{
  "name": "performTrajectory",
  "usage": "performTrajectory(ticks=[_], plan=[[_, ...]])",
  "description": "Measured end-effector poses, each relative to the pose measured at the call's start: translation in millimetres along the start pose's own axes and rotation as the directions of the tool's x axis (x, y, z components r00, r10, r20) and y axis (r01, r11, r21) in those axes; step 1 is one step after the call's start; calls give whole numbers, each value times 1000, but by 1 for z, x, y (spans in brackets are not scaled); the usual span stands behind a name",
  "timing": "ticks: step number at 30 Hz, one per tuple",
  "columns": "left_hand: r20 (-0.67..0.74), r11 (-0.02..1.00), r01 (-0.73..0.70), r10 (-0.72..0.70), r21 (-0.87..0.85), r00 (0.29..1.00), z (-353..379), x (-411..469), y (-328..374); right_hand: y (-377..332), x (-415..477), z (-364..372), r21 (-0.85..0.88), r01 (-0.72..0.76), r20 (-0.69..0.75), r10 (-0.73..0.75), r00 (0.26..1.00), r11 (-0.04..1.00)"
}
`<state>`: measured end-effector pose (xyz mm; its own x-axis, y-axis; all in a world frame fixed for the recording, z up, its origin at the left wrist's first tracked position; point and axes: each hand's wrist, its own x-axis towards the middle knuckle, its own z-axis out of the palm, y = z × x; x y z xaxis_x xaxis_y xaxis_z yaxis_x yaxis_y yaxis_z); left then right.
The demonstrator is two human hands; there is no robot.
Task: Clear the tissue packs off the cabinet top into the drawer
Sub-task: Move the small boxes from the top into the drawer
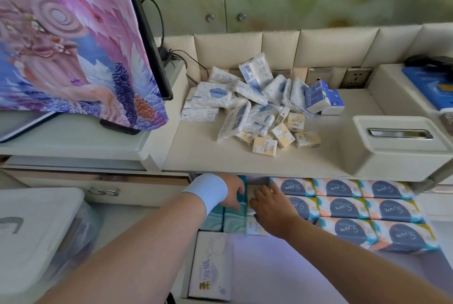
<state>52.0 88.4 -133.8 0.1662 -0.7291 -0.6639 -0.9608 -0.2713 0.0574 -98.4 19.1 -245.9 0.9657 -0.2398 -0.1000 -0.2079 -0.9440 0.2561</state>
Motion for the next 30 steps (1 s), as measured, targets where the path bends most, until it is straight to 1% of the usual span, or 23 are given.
performTrajectory(ticks=[2,4,7,9,10,13,14,15,16,18,19,20,22,23,24,25,27,28,30], plan=[[-32,999,-9,7,-49,999,-9,-1,-2,1,0,-1,76,58,-213,-41,976,995],[-98,994,-26,15,-109,995,-20,-1,-2,5,1,-11,178,71,-367,-1,930,981],[-251,971,-47,-13,-234,968,-37,2,-1,19,8,-29,301,-21,-450,161,879,953],[-346,962,-59,-39,-268,937,-47,8,-1,34,13,-41,377,-103,-434,274,859,920],[-388,959,-67,-48,-277,920,-52,11,-1,43,15,-46,410,-159,-398,333,855,898],[-470,938,-93,-80,-333,879,-62,21,0,67,23,-54,465,-377,-181,503,845,801],[-487,938,-96,-84,-334,870,-64,25,0,75,24,-54,487,-416,-118,530,840,768],[-497,943,-91,-85,-320,864,-65,28,1,80,25,-53,510,-418,-81,525,847,752],[-502,951,-84,-80,-297,861,-65,31,2,85,25,-51,530,-380,-80,492,867,758],[-488,965,-80,-55,-251,871,-65,38,4,91,24,-47,537,-261,-140,390,910,802],[-470,970,-79,-40,-231,882,-64,41,5,93,23,-45,537,-220,-183,367,912,814],[-446,977,-73,-24,-200,895,-63,45,7,96,23,-43,541,-211,-235,387,891,814],[-393,993,-45,0,-107,919,-62,51,12,103,25,-43,553,-295,-309,520,796,780],[-379,997,-31,2,-70,925,-61,54,14,108,27,-43,542,-366,-302,582,755,756],[-378,998,-22,0,-54,926,-60,56,16,114,29,-43,503,-436,-271,615,740,746],[-383,999,-17,-5,-52,924,-60,58,18,120,31,-42,444,-484,-230,618,752,754],[-393,998,-23,-1,-57,920,-61,61,20,131,32,-38,369,-483,-180,571,801,794],[-388,998,-28,3,-58,922,-60,62,22,133,33,-35,358,-466,-185,551,814,809],[-373,998,-24,4,-51,928,-58,63,25,133,34,-34,350,-452,-213,540,814,820]])
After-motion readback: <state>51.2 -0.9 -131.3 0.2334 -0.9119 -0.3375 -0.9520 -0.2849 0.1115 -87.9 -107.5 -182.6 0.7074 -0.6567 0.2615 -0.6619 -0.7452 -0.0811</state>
